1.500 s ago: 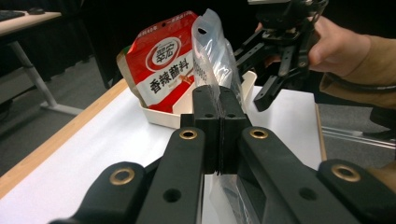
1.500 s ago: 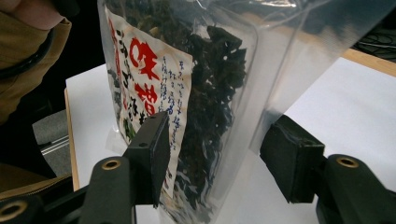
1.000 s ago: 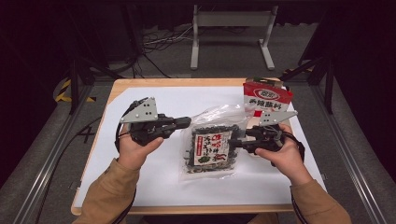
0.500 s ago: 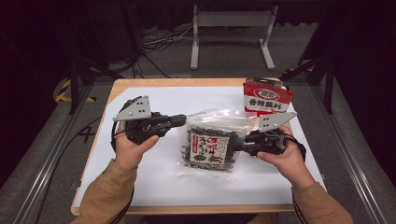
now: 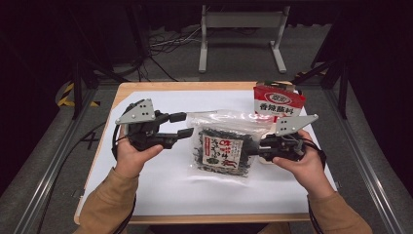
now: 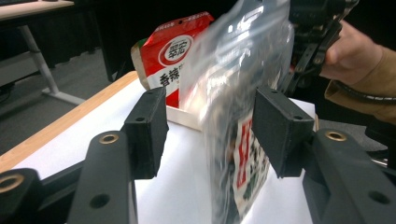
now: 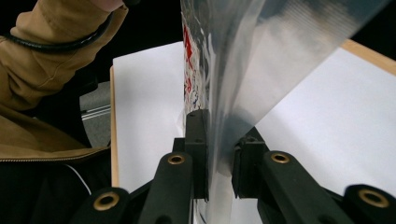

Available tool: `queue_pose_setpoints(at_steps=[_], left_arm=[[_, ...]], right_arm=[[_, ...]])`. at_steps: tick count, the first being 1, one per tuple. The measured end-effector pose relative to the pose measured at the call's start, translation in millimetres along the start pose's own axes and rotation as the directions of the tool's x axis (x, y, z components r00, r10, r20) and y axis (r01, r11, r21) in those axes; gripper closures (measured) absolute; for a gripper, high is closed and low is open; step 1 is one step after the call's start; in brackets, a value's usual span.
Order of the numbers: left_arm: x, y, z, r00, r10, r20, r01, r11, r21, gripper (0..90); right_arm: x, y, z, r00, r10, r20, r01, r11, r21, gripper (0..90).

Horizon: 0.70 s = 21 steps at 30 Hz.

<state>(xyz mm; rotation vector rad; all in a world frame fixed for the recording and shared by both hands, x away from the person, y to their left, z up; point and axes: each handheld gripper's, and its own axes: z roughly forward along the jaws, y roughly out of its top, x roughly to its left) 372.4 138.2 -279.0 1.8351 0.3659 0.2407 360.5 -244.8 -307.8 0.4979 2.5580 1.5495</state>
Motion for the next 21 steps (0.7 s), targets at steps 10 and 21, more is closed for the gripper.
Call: queue_pose_setpoints(at_steps=[10, 21], left_arm=[[11.5, -8.0, -2.2, 0.9992, -0.038, -0.012, 0.038, 0.9989, 0.026, 43.9], [24.6, -19.3, -1.7, 0.9952, -0.076, -0.062, 0.078, 0.9961, 0.041, 43.6]], right_arm=[[-0.6, 9.4, -25.2, 0.9965, 0.000, 0.083, 0.001, 1.0000, -0.002, 78.5], [-3.3, 23.0, -52.9, 0.9851, 0.024, 0.171, -0.024, 0.9997, 0.000, 78.4]])
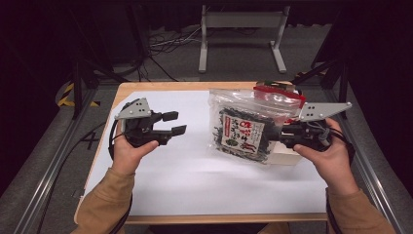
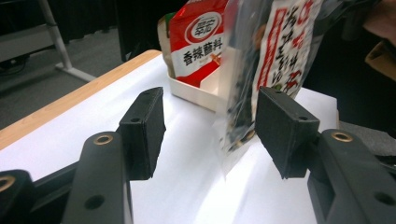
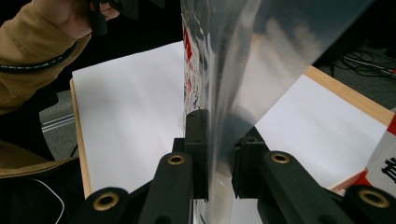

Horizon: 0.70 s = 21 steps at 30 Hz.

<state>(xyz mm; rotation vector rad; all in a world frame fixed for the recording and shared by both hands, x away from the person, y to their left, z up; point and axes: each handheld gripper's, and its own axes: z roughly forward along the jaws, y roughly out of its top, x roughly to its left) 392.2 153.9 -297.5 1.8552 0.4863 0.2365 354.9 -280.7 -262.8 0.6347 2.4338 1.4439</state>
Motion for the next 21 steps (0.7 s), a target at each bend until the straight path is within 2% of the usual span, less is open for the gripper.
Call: queue_pose_setpoints(at_steps=[6, 10, 21], left_arm=[[5.7, -4.3, 0.5, 0.9997, -0.021, -0.015, 0.021, 0.9998, 0.007, 43.2], [8.4, -6.6, 2.9, 0.9993, -0.018, -0.032, 0.019, 0.9998, 0.011, 42.8], [13.3, -12.0, 5.3, 0.9987, -0.033, -0.038, 0.034, 0.9990, 0.029, 41.4]], right_arm=[[-3.4, 5.2, -10.1, 0.9997, 0.009, 0.025, -0.009, 0.9999, -0.007, 78.4], [-6.1, 9.8, -18.9, 0.9988, 0.022, 0.043, -0.021, 0.9996, -0.018, 78.4], [-13.6, 18.9, -40.5, 0.9935, 0.039, 0.107, -0.035, 0.9984, -0.044, 78.4]])
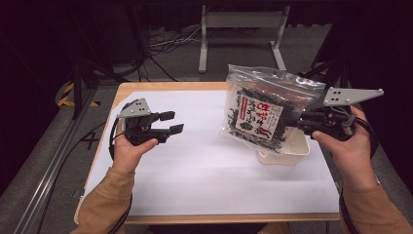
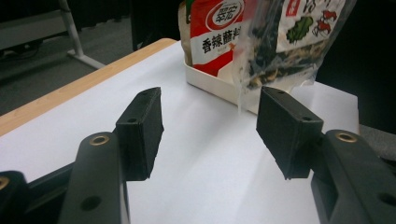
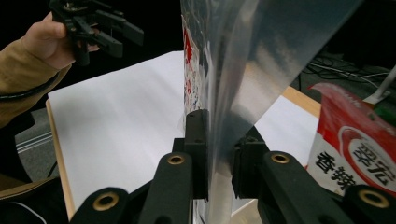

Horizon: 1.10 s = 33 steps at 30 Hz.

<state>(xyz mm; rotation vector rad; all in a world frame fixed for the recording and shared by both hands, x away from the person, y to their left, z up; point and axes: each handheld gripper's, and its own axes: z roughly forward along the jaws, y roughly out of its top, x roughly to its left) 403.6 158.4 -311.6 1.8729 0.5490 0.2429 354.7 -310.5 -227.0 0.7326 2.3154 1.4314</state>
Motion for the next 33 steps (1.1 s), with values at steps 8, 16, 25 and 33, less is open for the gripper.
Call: queue_pose_setpoints(at_steps=[8, 16, 25, 33], left_arm=[[2.2, -3.0, 2.2, 1.0000, -0.001, -0.003, 0.001, 0.9999, 0.017, 40.0], [3.8, -5.3, 3.3, 0.9999, -0.012, -0.005, 0.012, 0.9996, 0.024, 39.7], [5.6, -6.7, 2.6, 0.9998, -0.018, -0.006, 0.018, 0.9994, 0.029, 39.5], [6.9, -7.9, 2.0, 0.9996, -0.024, -0.013, 0.025, 0.9993, 0.027, 39.5]], right_arm=[[-7.8, -0.3, -12.2, 0.9988, 0.012, 0.047, -0.011, 0.9996, -0.025, 78.4], [-17.5, -3.7, -24.1, 0.9932, 0.030, 0.113, -0.025, 0.9989, -0.040, 78.4], [-25.9, -11.2, -30.6, 0.9778, 0.041, 0.206, -0.035, 0.9989, -0.032, 78.4], [-35.7, -18.1, -31.3, 0.9624, 0.068, 0.263, -0.065, 0.9977, -0.019, 78.4]])
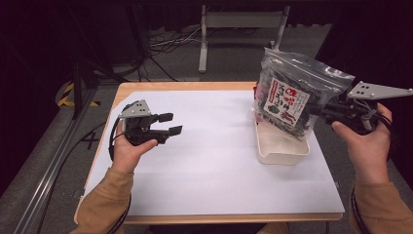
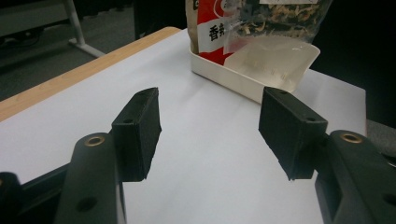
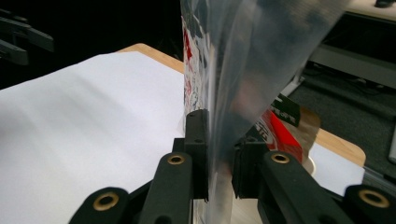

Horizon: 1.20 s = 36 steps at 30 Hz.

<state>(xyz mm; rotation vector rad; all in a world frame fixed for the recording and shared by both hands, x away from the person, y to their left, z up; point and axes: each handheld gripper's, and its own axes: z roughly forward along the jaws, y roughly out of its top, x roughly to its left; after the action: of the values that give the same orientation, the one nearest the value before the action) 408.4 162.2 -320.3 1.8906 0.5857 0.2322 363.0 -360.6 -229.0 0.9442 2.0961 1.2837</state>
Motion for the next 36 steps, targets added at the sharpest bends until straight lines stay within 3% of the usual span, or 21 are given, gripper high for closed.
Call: queue_pose_setpoints(at_steps=[9, 13, 36], left_arm=[[1.3, -0.8, 0.1, 1.0000, 0.000, -0.002, 0.000, 1.0000, 0.004, 39.3], [1.3, -1.2, 0.3, 1.0000, -0.004, -0.004, 0.004, 1.0000, 0.002, 39.4], [2.2, -2.5, -0.8, 0.9999, -0.007, -0.008, 0.007, 1.0000, 0.005, 39.2]], right_arm=[[-9.5, -12.0, 7.1, 0.9976, 0.043, 0.055, -0.046, 0.9978, 0.048, 78.4], [-9.8, -15.2, 9.6, 0.9964, 0.034, 0.077, -0.040, 0.9964, 0.075, 78.4], [-5.0, -42.6, 33.9, 0.9984, 0.034, 0.046, -0.041, 0.9848, 0.169, 78.4]])
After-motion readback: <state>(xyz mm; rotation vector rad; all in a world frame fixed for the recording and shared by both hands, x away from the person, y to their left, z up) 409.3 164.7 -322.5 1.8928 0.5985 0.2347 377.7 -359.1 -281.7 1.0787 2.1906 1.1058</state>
